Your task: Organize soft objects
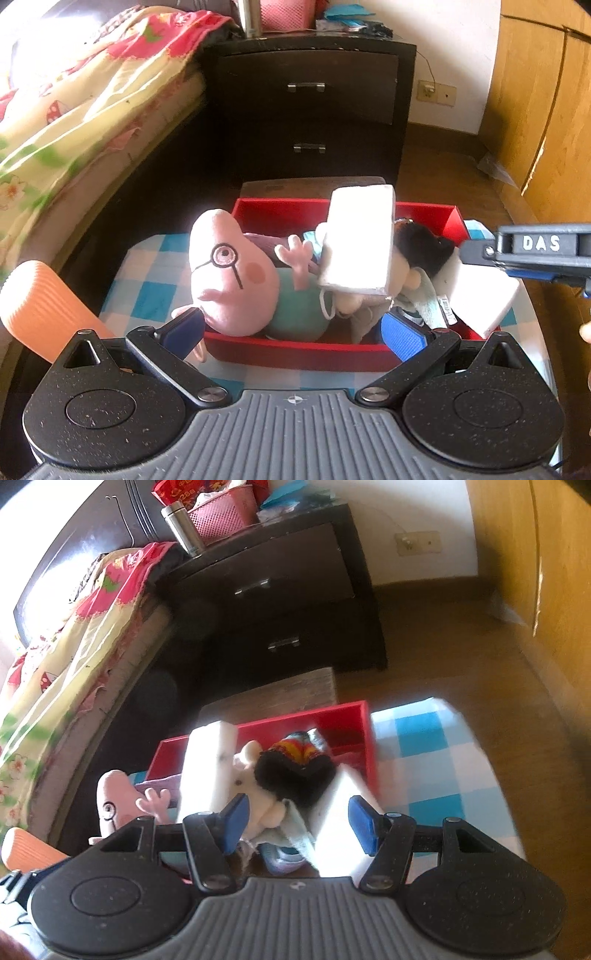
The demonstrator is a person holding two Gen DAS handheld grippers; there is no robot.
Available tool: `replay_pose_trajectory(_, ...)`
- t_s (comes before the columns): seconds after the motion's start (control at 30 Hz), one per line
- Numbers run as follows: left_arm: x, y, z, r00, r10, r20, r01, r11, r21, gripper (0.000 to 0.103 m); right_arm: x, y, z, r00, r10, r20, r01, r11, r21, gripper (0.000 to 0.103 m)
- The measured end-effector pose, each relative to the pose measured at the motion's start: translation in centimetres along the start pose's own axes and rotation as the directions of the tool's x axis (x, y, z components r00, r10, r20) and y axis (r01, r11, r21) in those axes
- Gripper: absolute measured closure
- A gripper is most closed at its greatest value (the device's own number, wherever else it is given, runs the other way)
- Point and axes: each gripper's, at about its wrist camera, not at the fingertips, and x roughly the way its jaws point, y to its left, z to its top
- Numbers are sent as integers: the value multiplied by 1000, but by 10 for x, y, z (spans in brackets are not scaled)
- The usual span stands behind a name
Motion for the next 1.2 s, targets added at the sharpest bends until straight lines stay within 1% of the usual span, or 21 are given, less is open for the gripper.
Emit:
replay_pose_trajectory(0.1,0,2,1,1000,14,7,-14,1000,-25,5,-2,-1,-1,999,-33,10,33,999,-14,66)
replay_pose_trajectory(0.27,-1,1,1,999,45,28,-44,998,-32,5,-2,1,-5,998,-67,19,68,997,-44,65)
replay_pose_trajectory(0.33,0,1,1,997,66,32,-65,997,-34,5,-3,3,-8,997,-70,17,71,996,-52,65)
replay_pose_trajectory(0.43,2,-1,-2,997,78,21,-77,997,-32,5,-6,5,-12,997,-77,19,78,995,-66,63)
replay_pose_trajectory(0.47,2,-3,-5,997,78,16,-78,997,-27,5,-8,6,-15,996,-83,20,84,994,-73,61)
replay_pose_trajectory(0.63,-7,-11,-16,997,72,11,-72,997,-3,5,-20,8,-27,993,-110,33,113,987,-115,61)
replay_pose_trajectory(0.73,-12,-12,-21,997,77,18,-77,997,-4,5,-26,8,-34,993,-111,31,115,985,-126,61)
replay_pose_trajectory(1.0,-17,-9,-33,996,84,5,-84,996,-14,5,-47,9,-51,991,-119,55,126,981,-150,60)
replay_pose_trajectory(1.2,-26,-7,-42,997,79,4,-79,997,-19,5,-54,15,-64,991,-119,55,128,974,-187,60)
